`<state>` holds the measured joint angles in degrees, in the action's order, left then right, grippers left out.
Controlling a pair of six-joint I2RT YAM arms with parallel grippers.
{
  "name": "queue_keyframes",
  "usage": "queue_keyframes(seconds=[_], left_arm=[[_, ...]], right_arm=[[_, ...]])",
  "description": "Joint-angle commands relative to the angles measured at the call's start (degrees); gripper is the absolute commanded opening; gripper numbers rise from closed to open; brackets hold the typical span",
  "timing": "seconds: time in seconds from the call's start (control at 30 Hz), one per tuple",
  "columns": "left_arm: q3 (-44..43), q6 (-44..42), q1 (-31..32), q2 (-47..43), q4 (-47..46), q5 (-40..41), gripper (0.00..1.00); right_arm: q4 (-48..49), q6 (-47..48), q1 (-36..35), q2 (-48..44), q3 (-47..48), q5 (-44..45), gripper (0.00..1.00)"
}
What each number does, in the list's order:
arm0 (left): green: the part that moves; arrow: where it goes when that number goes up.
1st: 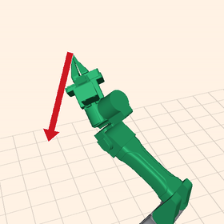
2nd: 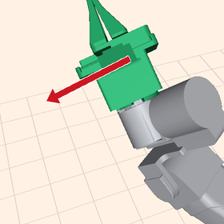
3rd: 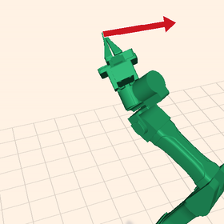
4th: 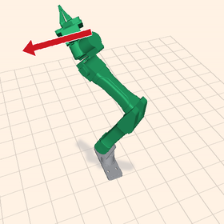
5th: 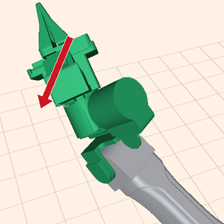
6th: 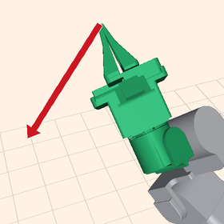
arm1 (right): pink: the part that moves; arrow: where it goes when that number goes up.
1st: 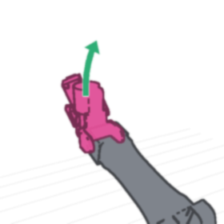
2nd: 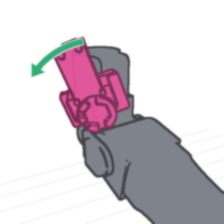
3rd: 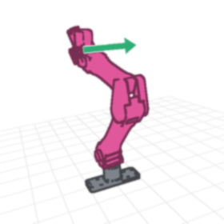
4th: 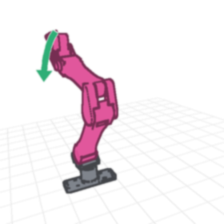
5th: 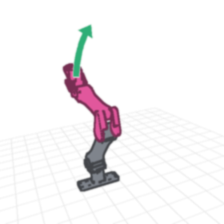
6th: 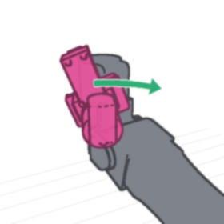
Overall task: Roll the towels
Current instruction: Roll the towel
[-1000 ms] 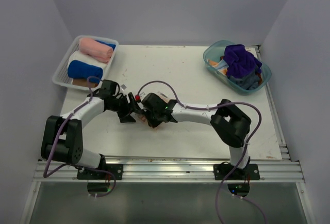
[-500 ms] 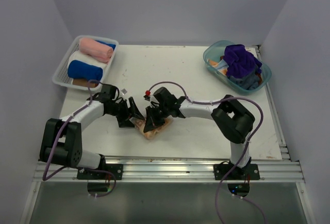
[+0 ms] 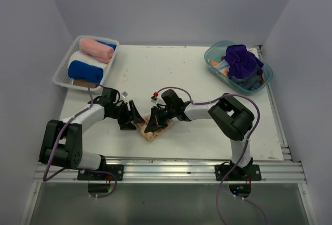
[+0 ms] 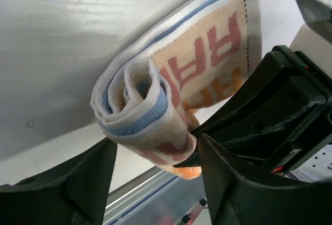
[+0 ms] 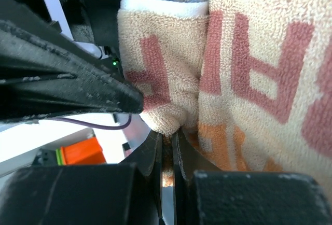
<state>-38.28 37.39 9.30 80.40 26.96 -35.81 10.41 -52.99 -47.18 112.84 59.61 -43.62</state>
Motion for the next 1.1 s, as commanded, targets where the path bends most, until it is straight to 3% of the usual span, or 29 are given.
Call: queue_keyframes(seconds=[0.0,0.13,0.17,0.2,0.27,0.3,0.33,0.43,0.57,0.67,0.97,1.07], left_arm=[[0.67,1.72,0.54,1.68,-5.42,-0.31,0.65],[-0.04,4.09,1.6,3.36,-6.48,1.44,0.44],[-0.56,3.92,1.6,4.32,-5.61,1.53,0.39],[-1.7,3.92,1.6,4.59,-4.04,2.49,0.33],[-2.5,3.83,1.6,4.33,-2.98,3.11,0.32],[-3.28,3.66,1.6,4.06,-2.44,3.38,0.32],[-3.64,3.75,1.69,3.89,-1.05,3.64,0.32],[-4.69,4.01,1.6,3.62,0.54,4.17,0.31],[-4.61,5.33,1.6,2.92,1.08,4.88,0.31],[-4.7,5.85,1.6,2.48,1.34,4.79,0.31],[-5.14,6.03,1.69,3.09,2.04,4.88,0.32],[-5.22,5.94,1.69,3.53,1.87,4.35,0.32]], right_arm=[[6.44,-4.74,0.16,1.24,-1.08,-3.23,0.0],[7.25,-6.77,0.16,0.63,-2.05,-1.83,0.0],[6.64,-6.77,0.16,0.2,-1.87,-1.21,0.05],[4.29,-5.9,0.16,-1.29,-1.26,0.27,0.21],[-0.89,-1.01,0.16,-3.49,-0.04,3.35,0.37],[-8.06,1.29,-0.02,-4.72,0.85,5.28,0.44],[-13.0,3.84,-0.11,-7.78,1.9,12.17,0.55],[-25.69,10.79,-1.77,-12.19,5.24,22.84,0.64],[-35.27,16.51,-6.68,-17.29,10.15,44.5,0.65],[-41.08,21.6,-13.19,-16.08,15.33,57.02,0.64],[-47.5,35.75,-28.39,-4.22,28.61,77.69,0.62],[-47.51,37.87,-30.25,-1.66,30.47,80.17,0.61]])
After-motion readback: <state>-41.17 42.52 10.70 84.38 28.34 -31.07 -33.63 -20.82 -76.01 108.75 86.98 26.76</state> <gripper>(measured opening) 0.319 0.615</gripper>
